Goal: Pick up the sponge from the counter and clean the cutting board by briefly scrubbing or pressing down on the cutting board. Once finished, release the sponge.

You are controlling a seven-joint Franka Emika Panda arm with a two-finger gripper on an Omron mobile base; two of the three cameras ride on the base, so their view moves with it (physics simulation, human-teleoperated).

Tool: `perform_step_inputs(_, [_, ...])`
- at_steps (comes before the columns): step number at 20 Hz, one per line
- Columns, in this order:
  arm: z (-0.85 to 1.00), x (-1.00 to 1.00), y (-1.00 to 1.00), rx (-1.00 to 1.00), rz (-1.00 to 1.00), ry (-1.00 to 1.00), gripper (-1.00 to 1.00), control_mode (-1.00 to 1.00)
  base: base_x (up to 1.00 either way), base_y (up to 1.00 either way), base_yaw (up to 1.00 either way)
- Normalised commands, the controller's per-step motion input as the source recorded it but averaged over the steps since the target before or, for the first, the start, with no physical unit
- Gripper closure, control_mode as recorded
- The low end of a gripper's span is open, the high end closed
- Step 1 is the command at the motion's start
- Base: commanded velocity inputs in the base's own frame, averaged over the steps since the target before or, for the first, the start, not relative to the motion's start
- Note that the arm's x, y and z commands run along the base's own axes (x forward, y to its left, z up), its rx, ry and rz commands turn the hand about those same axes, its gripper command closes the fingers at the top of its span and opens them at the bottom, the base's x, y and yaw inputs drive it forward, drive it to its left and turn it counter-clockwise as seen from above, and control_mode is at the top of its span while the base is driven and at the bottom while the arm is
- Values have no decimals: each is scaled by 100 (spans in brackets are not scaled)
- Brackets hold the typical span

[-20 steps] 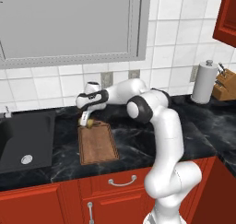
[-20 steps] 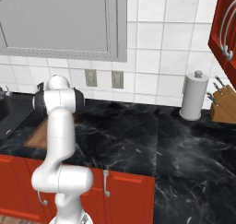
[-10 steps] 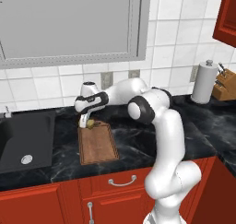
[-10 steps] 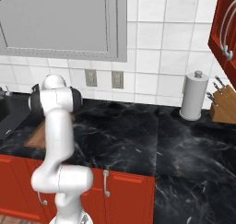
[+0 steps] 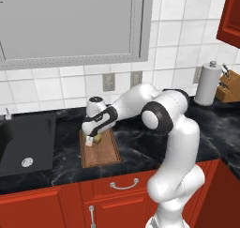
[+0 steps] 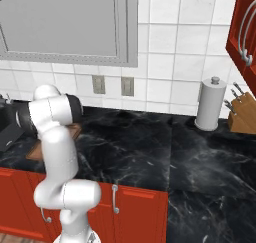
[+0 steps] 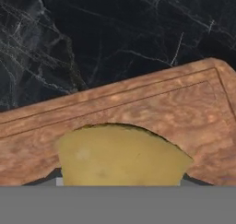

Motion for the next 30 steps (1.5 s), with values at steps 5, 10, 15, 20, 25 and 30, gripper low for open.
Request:
perform_step_inputs(5, [-1,-78,-31,0,-6,7,100,-100,0,0,0])
perform_step_inputs(10, [0,-81,-22,0,-7,16,100,-100,0,0,0])
perform_step_inputs(15, [4,-65,-17,0,-6,27,100,-100,0,0,0])
perform_step_inputs(20, [46,-4,-49,0,-22,30,100,-100,0,0,0])
perform_step_inputs(25, [41,26,-64,-3,-28,21,100,-100,0,0,0])
perform_step_inputs(30, [15,1,-68,-3,-25,7,100,-100,0,0,0])
